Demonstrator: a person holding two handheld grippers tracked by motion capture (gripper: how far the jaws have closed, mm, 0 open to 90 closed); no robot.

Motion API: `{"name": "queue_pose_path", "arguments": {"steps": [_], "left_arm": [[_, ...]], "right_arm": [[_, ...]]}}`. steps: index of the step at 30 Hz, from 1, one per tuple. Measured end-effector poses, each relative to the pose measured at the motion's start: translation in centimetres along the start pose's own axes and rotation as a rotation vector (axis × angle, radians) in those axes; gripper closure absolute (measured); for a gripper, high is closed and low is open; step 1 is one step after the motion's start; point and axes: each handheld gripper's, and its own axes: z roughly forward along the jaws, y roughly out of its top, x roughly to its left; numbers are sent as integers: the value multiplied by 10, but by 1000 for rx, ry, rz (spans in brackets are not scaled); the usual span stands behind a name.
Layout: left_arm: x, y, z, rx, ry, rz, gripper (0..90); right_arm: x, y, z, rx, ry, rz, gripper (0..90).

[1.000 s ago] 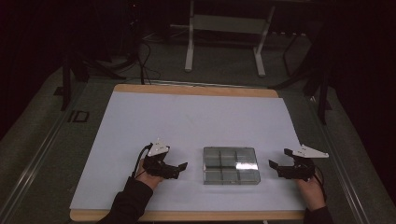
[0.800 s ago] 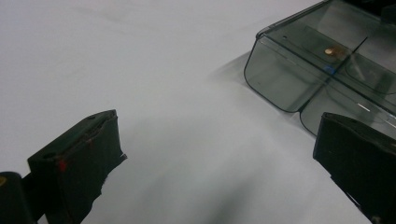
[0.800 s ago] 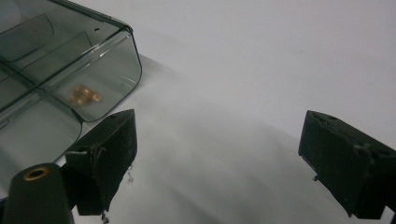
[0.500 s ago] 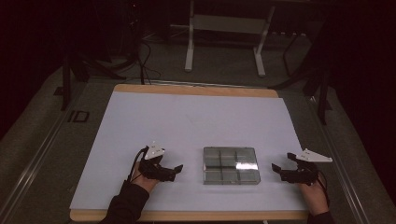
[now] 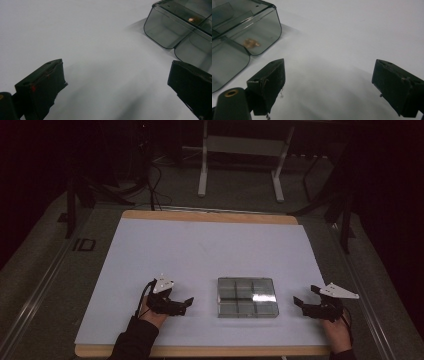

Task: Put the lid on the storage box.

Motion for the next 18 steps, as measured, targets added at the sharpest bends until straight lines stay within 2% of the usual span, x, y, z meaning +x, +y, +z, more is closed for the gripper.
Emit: {"name": "queue_pose_path", "arguments": {"steps": [9,18], "left_arm": [[-2,-1,0,-15,33,0,14],[-3,-1,-1,-22,62,-2,15]], "right_arm": [[0,-1,-1,-15,-64,24,114],[2,-1,-1,-16,-86,15,115]]}}
